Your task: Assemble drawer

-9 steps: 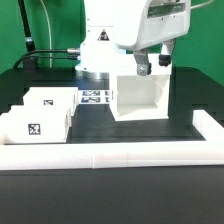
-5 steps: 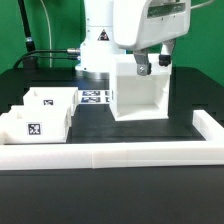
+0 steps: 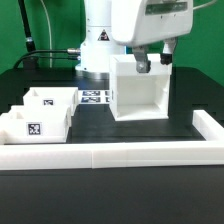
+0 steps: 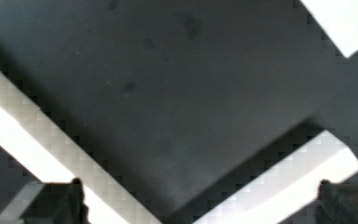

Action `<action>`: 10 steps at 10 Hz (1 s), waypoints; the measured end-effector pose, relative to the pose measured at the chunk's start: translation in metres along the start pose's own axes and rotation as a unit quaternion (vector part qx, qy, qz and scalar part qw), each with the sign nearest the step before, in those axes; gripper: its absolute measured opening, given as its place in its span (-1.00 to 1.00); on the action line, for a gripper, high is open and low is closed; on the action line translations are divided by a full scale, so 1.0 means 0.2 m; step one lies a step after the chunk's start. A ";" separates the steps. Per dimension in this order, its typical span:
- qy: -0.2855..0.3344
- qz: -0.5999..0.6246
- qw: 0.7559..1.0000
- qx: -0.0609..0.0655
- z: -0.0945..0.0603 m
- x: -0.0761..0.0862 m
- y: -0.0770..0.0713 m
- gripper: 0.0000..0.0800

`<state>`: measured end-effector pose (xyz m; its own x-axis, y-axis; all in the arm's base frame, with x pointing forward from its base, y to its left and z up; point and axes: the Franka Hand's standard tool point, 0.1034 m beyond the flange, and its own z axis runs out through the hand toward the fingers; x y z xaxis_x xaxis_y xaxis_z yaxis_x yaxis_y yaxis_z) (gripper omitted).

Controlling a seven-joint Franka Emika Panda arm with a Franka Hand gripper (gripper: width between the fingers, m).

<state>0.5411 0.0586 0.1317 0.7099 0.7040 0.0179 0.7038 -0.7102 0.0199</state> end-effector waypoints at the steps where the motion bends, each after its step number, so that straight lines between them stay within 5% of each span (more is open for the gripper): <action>1: 0.000 0.042 0.999 -0.002 -0.02 -0.02 -0.06 0.62; 3: -0.002 0.079 0.997 -0.001 -0.02 -0.02 -0.17 0.62; 8: 0.002 0.099 0.995 -0.004 -0.02 -0.03 -0.17 0.62; 10: 0.012 0.201 0.980 -0.011 -0.04 -0.08 -0.32 0.62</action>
Offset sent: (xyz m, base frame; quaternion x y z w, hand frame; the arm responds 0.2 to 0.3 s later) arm 0.0000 0.0000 0.0000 0.0000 0.0000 0.0000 1.0000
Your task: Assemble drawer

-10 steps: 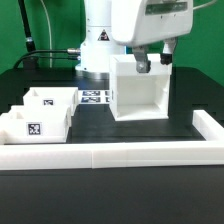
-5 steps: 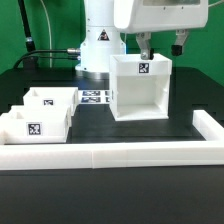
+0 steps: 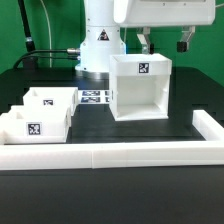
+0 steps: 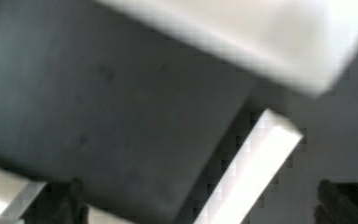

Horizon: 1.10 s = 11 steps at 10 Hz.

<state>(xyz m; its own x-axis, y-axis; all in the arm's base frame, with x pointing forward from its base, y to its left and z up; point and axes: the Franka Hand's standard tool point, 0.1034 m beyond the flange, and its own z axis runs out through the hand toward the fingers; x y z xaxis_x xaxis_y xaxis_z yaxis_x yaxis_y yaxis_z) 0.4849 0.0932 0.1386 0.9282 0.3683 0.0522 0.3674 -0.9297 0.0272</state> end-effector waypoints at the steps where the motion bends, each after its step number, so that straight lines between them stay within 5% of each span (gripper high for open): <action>1: -0.003 0.030 1.000 0.001 0.00 -0.02 -0.05 0.62; 4: -0.011 0.069 0.997 0.022 0.00 -0.11 -0.07 0.62; 8: -0.012 0.068 0.997 0.021 0.00 -0.11 -0.07 0.62; 11: -0.010 0.136 0.988 0.065 0.04 -0.25 -0.10 0.62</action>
Offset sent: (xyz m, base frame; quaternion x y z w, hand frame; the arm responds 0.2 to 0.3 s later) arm -0.0386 -0.0072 -0.0002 0.0617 -0.0238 0.0788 0.9947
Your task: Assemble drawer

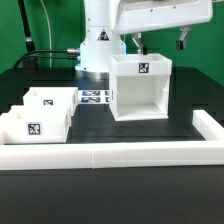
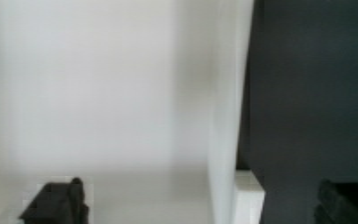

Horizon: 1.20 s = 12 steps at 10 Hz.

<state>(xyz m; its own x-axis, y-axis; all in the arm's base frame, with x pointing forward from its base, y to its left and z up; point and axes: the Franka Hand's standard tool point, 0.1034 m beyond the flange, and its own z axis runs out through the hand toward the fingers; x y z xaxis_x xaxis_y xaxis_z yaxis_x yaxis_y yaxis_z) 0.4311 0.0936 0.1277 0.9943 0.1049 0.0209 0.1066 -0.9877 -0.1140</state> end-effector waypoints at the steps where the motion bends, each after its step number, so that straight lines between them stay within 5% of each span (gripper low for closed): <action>1: -0.007 0.004 1.000 0.002 0.03 -0.04 -0.01 0.62; 3: -0.013 0.019 1.000 0.006 0.09 -0.12 -0.02 0.62; 4: -0.015 0.025 1.000 -0.008 0.15 -0.14 -0.05 0.62; 6: -0.014 0.019 1.000 -0.013 0.15 -0.13 -0.05 0.62; 9: -0.015 0.019 1.000 -0.013 0.16 -0.13 -0.05 -0.48; 10: -0.015 0.019 1.000 -0.013 0.16 -0.13 -0.05 -0.48; 11: -0.015 0.019 1.000 -0.013 0.16 -0.13 -0.05 -0.86; 12: -0.014 0.019 1.000 -0.014 0.15 -0.13 -0.05 -0.90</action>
Offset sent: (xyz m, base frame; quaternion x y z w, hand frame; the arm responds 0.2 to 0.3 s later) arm -0.0211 0.0141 -0.0390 -0.0656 0.0007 0.0077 0.9978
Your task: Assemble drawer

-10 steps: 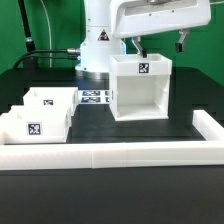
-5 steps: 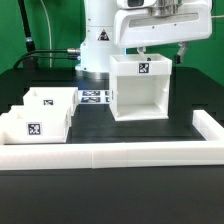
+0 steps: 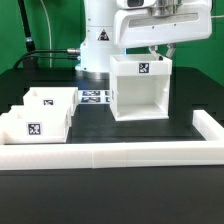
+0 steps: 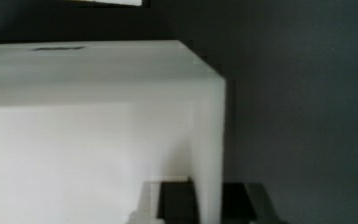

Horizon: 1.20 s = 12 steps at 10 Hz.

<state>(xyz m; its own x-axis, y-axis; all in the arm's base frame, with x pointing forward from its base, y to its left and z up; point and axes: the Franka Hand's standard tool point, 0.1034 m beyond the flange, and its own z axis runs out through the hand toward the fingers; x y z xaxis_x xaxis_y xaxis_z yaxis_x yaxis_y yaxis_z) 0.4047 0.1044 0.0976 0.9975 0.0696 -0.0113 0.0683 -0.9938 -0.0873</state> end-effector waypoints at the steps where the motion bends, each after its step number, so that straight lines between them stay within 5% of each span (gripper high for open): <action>1: 0.000 0.000 1.000 0.000 0.00 0.00 0.00 -0.90; 5: 0.001 -0.003 1.000 -0.001 0.00 0.02 0.01 -0.90; 12: 0.046 0.015 0.999 0.004 -0.02 0.53 0.17 -0.90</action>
Offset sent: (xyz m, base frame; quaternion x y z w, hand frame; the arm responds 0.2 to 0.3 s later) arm 0.0000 0.0000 0.0000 0.0000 0.0000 0.0000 1.0000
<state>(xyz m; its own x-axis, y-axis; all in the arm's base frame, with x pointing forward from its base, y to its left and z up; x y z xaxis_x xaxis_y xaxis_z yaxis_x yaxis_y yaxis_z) 0.5136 0.0786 0.0981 0.9965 0.0305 0.0784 0.0381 -0.9946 -0.0967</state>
